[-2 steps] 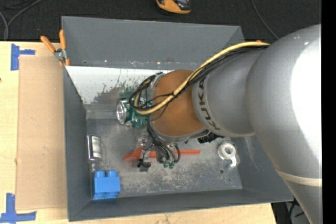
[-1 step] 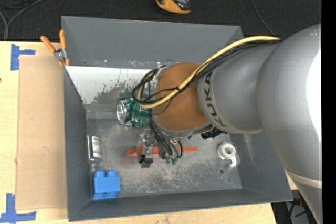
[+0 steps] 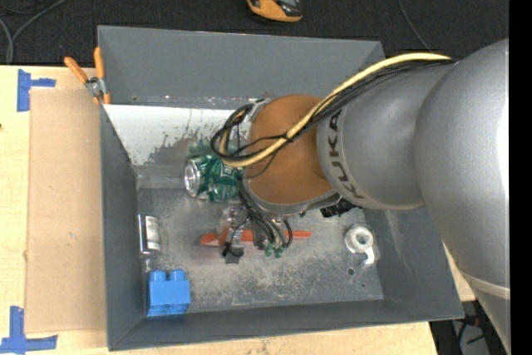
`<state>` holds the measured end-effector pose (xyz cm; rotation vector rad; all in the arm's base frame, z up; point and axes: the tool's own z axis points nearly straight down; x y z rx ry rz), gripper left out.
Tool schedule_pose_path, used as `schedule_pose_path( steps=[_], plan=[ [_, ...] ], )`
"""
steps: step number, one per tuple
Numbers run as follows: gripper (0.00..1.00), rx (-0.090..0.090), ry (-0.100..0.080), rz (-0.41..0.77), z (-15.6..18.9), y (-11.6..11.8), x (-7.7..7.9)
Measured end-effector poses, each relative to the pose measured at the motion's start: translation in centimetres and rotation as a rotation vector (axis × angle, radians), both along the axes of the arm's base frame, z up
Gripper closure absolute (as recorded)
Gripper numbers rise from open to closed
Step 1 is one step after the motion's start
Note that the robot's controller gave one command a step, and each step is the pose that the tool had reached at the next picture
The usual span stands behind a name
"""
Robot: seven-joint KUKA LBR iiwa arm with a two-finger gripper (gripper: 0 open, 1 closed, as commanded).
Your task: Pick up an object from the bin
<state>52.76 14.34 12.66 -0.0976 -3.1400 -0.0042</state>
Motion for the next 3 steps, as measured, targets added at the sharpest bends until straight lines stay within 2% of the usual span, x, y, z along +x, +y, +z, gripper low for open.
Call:
schedule_pose_path(
  steps=[3],
  plan=[
    [1.0, 0.001, 0.006, -0.001, 4.4, 0.0, -0.1]
  ],
)
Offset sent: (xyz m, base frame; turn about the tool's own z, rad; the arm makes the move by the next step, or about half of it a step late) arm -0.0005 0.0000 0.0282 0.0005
